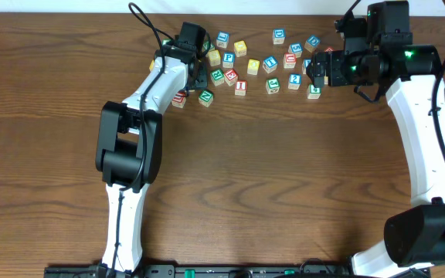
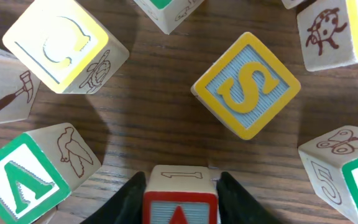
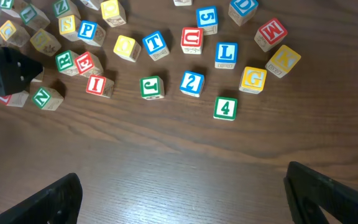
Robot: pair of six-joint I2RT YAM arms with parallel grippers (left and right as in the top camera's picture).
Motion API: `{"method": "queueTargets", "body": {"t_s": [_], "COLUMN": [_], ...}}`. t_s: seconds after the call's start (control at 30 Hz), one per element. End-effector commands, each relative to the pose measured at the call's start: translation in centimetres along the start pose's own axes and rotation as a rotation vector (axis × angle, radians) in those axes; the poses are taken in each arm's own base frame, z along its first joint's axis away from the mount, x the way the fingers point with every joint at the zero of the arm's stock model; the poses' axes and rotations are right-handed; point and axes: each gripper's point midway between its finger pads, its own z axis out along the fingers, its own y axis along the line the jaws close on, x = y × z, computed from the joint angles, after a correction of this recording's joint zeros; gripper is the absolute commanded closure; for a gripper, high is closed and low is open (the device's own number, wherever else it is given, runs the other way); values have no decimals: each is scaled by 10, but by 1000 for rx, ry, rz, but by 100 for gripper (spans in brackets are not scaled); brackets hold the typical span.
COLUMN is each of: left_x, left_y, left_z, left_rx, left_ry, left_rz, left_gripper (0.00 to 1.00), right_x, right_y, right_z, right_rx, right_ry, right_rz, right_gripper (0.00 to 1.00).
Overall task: Spell out AI2
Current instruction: 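Lower the left gripper onto the red A block and close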
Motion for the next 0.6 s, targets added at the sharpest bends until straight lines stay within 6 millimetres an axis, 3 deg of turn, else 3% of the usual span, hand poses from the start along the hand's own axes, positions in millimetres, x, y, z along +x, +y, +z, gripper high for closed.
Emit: {"method": "queueTargets", "body": {"t_s": [0.0,0.33,0.47,0.57], "left_x": [1,-7,-19,-30], "left_y": [2,6,5,4], "left_z": [7,-4,-25,-54], "left_rx": [-16,-34,-21,-6], "left_ry": [5,-26,-65,-107], "left_rz": [3,-1,-6,-11], "left_gripper": [66,71,71,71], "right_x": [3,3,2,2], "right_y": [2,1,1,1], "right_z": [1,1,1,1], "right_rx": [-7,-7,-6,-4], "right_ry": [9,8,5,5], "right_rz": [-11,-11,-12,-12], "right_gripper": [1,1,1,1]}}
